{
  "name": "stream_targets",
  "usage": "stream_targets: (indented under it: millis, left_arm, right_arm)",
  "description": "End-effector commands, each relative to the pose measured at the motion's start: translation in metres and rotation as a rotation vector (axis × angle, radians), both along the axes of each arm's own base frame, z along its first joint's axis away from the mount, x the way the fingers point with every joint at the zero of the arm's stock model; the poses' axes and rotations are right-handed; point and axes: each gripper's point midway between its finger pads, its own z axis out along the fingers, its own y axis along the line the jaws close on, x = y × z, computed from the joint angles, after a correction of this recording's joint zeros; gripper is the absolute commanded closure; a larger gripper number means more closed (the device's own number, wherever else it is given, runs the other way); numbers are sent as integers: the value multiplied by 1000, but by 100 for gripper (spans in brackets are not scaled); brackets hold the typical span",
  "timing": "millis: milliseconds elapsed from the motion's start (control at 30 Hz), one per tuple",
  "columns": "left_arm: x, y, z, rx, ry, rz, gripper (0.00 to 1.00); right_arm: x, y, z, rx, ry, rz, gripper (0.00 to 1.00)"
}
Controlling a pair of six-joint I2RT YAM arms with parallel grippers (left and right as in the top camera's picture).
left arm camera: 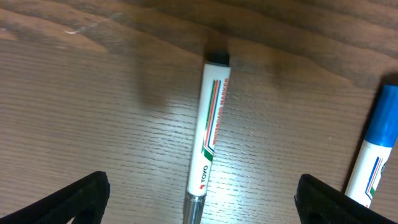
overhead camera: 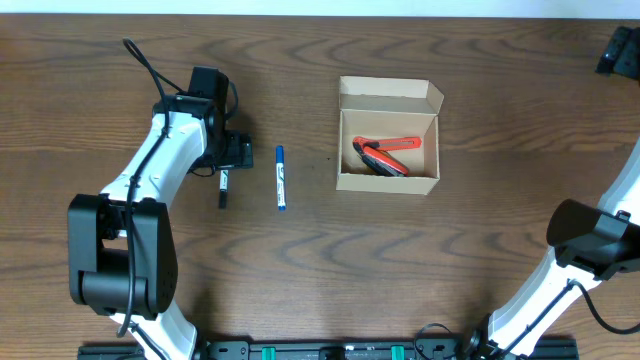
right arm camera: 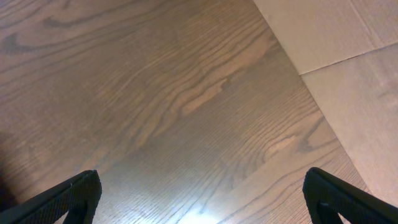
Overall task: Pack container
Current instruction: 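Move the left gripper over the black-capped white marker, then lower the left gripper and grasp the black-capped marker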
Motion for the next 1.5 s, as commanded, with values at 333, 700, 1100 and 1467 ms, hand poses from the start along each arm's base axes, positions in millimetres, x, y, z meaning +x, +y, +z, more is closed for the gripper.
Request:
stream_targets:
  millis: [333,700,1100,1467]
  left_arm:
    - [-9,-2,-17,-62,43,-38,5]
    - [-18,5,-30,-52,62,-36,5]
    - [-30,6,-45,-48,101,-44,5]
    - [-28,6,-45,-44,95,-55,5]
  right_arm:
    - [-6,1,12,-7,-29,-16,1]
    - [-6,1,12,-7,-29,-16,1]
    - [-6,1,12,-7,-29,-16,1]
    - [-6,1,12,-7,-28,-16,1]
